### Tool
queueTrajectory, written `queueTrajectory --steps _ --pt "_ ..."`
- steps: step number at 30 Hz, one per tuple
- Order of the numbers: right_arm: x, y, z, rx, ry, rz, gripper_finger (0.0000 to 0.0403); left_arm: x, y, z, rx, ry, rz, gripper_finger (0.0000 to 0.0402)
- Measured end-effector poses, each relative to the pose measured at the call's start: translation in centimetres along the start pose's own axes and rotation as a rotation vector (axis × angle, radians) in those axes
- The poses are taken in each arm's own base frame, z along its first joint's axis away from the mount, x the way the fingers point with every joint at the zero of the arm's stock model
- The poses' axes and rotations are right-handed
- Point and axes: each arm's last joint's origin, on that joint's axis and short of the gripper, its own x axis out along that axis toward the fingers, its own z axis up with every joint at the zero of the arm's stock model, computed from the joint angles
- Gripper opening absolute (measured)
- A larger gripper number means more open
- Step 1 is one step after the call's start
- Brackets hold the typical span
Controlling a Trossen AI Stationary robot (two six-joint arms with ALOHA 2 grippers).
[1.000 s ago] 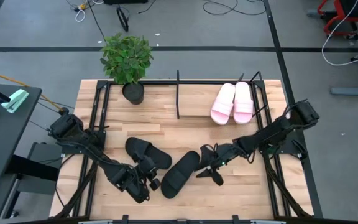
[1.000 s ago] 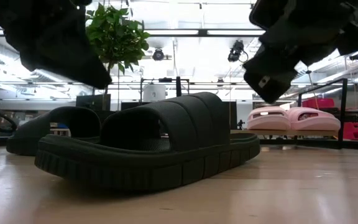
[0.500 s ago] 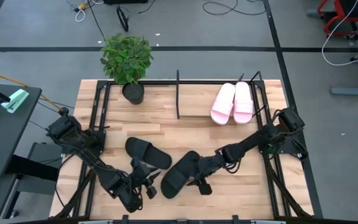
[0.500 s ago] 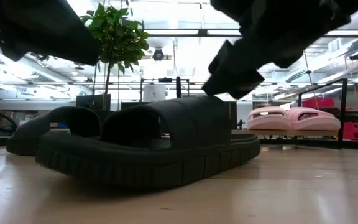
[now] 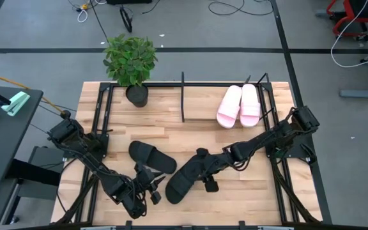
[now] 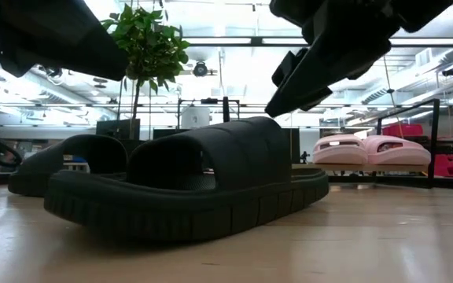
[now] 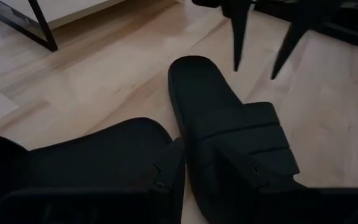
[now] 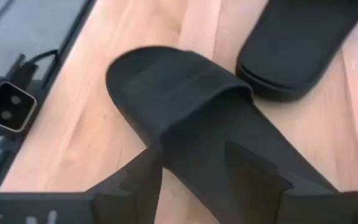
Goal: Pick and place slides into the shelf
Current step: Put the right black slide on the shelf
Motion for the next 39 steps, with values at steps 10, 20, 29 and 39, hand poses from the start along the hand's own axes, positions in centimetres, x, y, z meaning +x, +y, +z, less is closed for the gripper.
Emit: queueTrajectory --steps 10,20,29,39 --pt "0.4 -0.5 -0.2 0.028 0.017 -0.006 0.0176 0.0 0.0 0.0 0.04 0.002 0.0 0.008" --pt "0.4 -0.4 -0.2 0.164 0.014 -0.004 0.0176 0.0 0.0 0.0 0.038 0.001 -0.002 0.0085" --pt "0.4 -0.3 -0.1 0.292 0.022 0.043 0.0176 0.0 -0.1 0.0 0.05 -0.002 -0.007 0.0077" --pt "2.3 -0.7 -0.4 0.372 -0.009 0.081 0.0176 0.0 0.0 0.1 0.08 -0.028 0.008 0.0083"
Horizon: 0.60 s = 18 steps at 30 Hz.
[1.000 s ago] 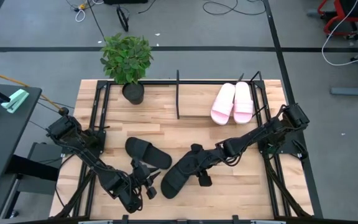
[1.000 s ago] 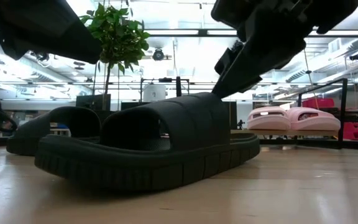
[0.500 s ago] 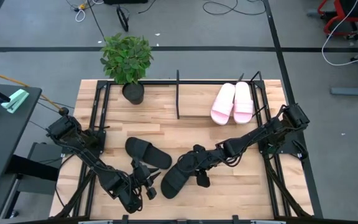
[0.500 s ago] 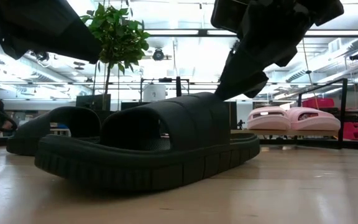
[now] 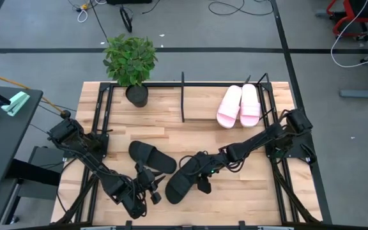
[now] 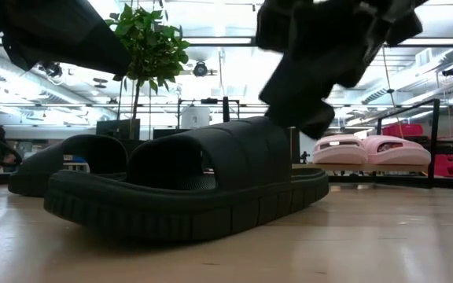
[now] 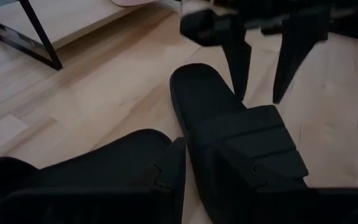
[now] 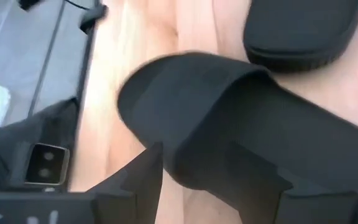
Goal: Pick and place slides into the shelf
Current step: Put the right black slide on the shelf
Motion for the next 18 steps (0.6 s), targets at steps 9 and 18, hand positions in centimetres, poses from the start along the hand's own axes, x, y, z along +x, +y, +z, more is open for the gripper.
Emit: queueTrajectory --steps 9,18 --pt "1.7 -0.8 -0.5 0.041 0.015 0.037 0.0176 0.0 0.0 0.0 0.0 0.0 0.002 0.0076" --pt "2.7 -1.4 -0.3 0.117 -0.009 0.079 0.0176 0.0 0.0 0.0 0.002 0.001 0.003 0.0084"
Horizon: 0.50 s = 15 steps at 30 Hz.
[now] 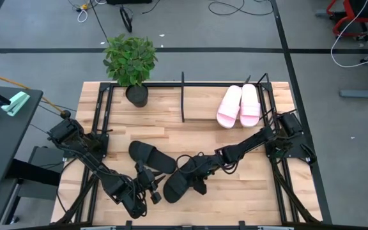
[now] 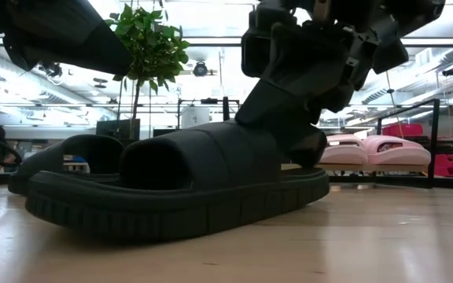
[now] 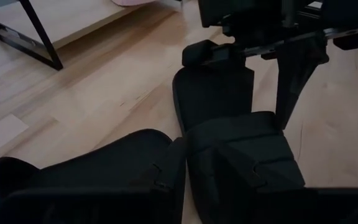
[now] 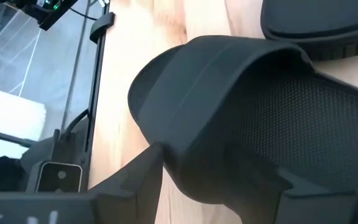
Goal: Pick and place slides into the shelf
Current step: Put the right black slide on the shelf
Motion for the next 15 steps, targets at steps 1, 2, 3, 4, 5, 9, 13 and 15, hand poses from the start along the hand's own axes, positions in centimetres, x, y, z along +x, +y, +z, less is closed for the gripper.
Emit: queueTrajectory --steps 1,2,3,4,5,9,13,15 --pt "0.08 -0.1 -0.01 0.004 0.0 -0.002 0.0176 0.0 0.0 0.0 0.0 0.0 0.0 0.0082" --pt "0.11 -0.12 -0.01 0.004 -0.001 -0.002 0.0176 0.0 0.0 0.0 0.0 0.0 0.0 0.0081" --pt "0.12 -0.14 -0.01 0.004 -0.004 -0.006 0.0176 -0.03 -0.01 -0.02 0.0 0.0 -0.001 0.0079" --pt "0.12 -0.15 0.0 0.005 -0.01 -0.013 0.0176 -0.07 -0.02 -0.04 0.001 0.0 -0.002 0.0078" --pt "0.12 -0.16 0.02 0.006 -0.016 -0.018 0.0176 -0.08 -0.03 -0.04 0.0 0.0 -0.003 0.0077" --pt "0.12 -0.19 0.08 0.006 -0.036 -0.036 0.0176 -0.07 -0.03 -0.04 -0.003 0.0 -0.003 0.0077" --pt "0.13 -0.23 0.1 -0.019 -0.044 -0.047 0.0153 -0.07 -0.03 -0.04 -0.005 0.0 -0.002 0.0083" --pt "0.13 -0.22 0.11 -0.033 -0.045 -0.047 0.0121 -0.07 -0.02 -0.04 -0.005 0.0 -0.002 0.0084"
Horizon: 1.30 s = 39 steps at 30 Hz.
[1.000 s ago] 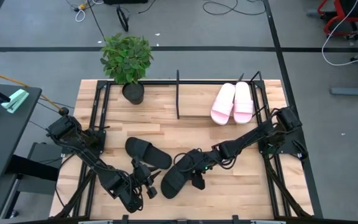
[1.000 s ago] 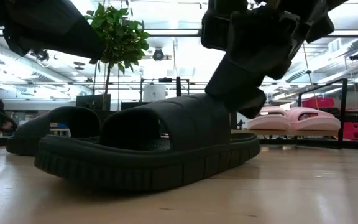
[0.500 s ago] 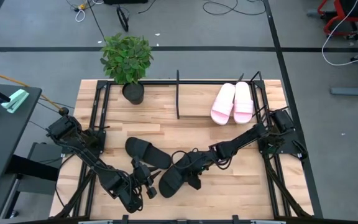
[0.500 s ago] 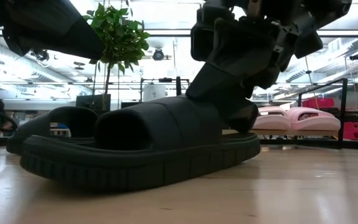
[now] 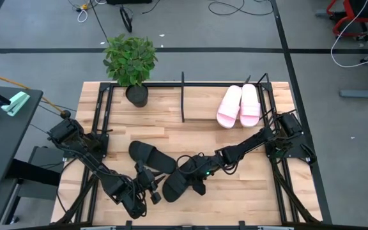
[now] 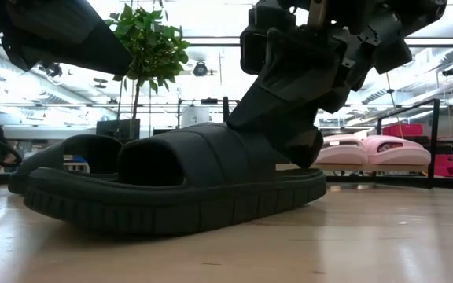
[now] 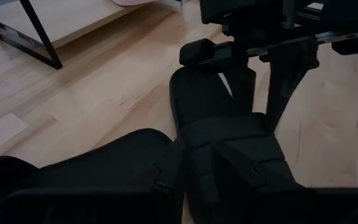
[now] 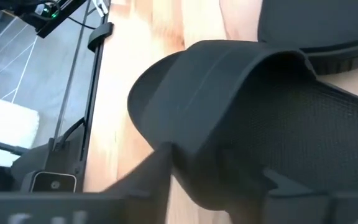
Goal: Pick and place slides into the shelf
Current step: Put the right black slide on the shelf
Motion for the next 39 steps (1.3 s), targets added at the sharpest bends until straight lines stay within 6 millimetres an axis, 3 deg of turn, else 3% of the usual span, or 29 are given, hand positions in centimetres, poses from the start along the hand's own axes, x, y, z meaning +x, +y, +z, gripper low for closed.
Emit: queueTrajectory --steps 5,14,29,39 --pt "0.0 0.0 0.0 -0.047 -0.002 0.005 0.0017 0.0 0.0 0.0 0.001 0.0 0.0 0.0079" --pt "-1.2 1.2 -0.1 -0.06 0.04 0.013 0.001 0.0 0.0 0.0 0.001 0.0 -0.001 0.0076" --pt "-9.1 5.6 0.4 -0.294 0.104 0.011 0.0007 -0.1 0.0 0.0 0.001 0.0 -0.002 0.0073" --pt "-13.2 6.5 1.4 -0.44 0.057 0.015 0.0007 -0.1 -0.1 0.0 -0.005 0.002 -0.006 0.0082"
